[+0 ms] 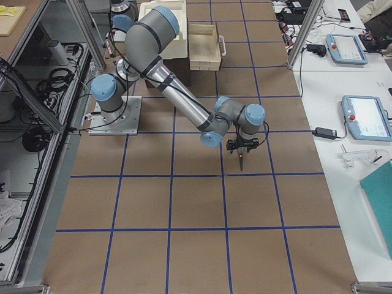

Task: Put scissors in drawer and close it
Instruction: 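Lower the right gripper and grasp the scissors by the handles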

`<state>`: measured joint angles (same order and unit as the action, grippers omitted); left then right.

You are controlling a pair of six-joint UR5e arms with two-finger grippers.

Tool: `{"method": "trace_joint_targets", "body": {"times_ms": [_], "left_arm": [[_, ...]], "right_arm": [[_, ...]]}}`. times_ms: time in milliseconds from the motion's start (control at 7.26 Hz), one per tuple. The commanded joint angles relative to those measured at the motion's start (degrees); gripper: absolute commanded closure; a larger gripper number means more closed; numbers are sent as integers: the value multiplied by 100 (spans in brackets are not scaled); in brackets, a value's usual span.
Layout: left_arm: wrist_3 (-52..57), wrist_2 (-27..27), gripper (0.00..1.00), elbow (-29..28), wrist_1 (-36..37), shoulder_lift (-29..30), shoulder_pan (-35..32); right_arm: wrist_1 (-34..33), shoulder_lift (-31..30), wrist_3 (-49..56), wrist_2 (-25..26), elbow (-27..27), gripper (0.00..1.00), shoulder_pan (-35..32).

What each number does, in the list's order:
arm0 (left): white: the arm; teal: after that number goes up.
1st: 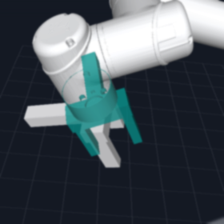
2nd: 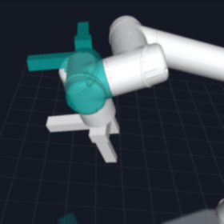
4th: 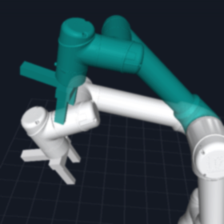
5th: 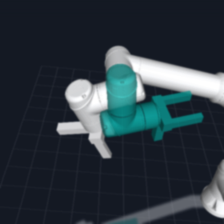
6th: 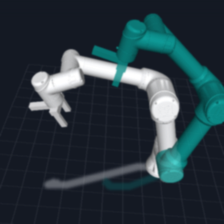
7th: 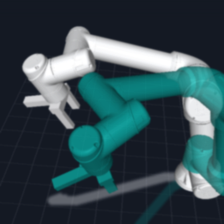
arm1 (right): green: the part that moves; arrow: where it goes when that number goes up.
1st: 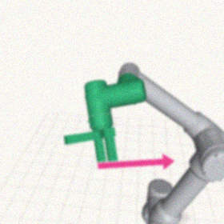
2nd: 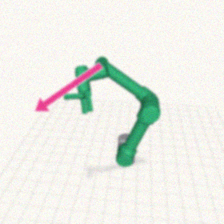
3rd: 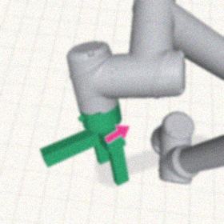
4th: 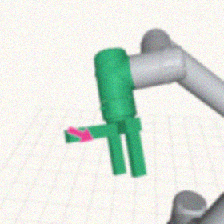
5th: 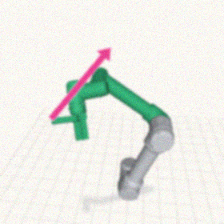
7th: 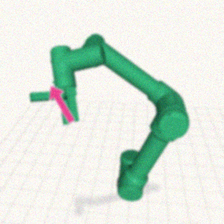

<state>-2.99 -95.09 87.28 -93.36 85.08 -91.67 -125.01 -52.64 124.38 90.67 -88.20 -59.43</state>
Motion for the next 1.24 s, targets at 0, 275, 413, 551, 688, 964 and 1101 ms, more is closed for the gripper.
{"method": "trace_joint_targets", "body": {"times_ms": [0, 275, 413, 551, 688, 964, 1101], "left_arm": [[0, -1, 0, 0, -15, 0, 0], [0, -1, 0, 0, -33, 0, 0], [0, -1, 0, 0, -33, 0, 0], [0, -1, 0, 0, -33, -9, 0], [0, -1, 0, 0, -33, 0, 0], [0, -1, 0, 0, -33, 0, 0], [0, -1, 0, 0, -33, 0, 0]], "right_arm": [[-23, 9, 16, 38, 5, 65, 1], [-119, -26, 287, 38, 22, 100, 1], [-146, -44, 306, 47, 31, 100, 1], [-120, -131, 288, 38, 31, 100, -16], [-102, -254, 236, 30, 31, 100, -34], [3, -622, -26, -67, 31, 100, -86], [177, -964, -254, -119, 31, 100, -269]]}}
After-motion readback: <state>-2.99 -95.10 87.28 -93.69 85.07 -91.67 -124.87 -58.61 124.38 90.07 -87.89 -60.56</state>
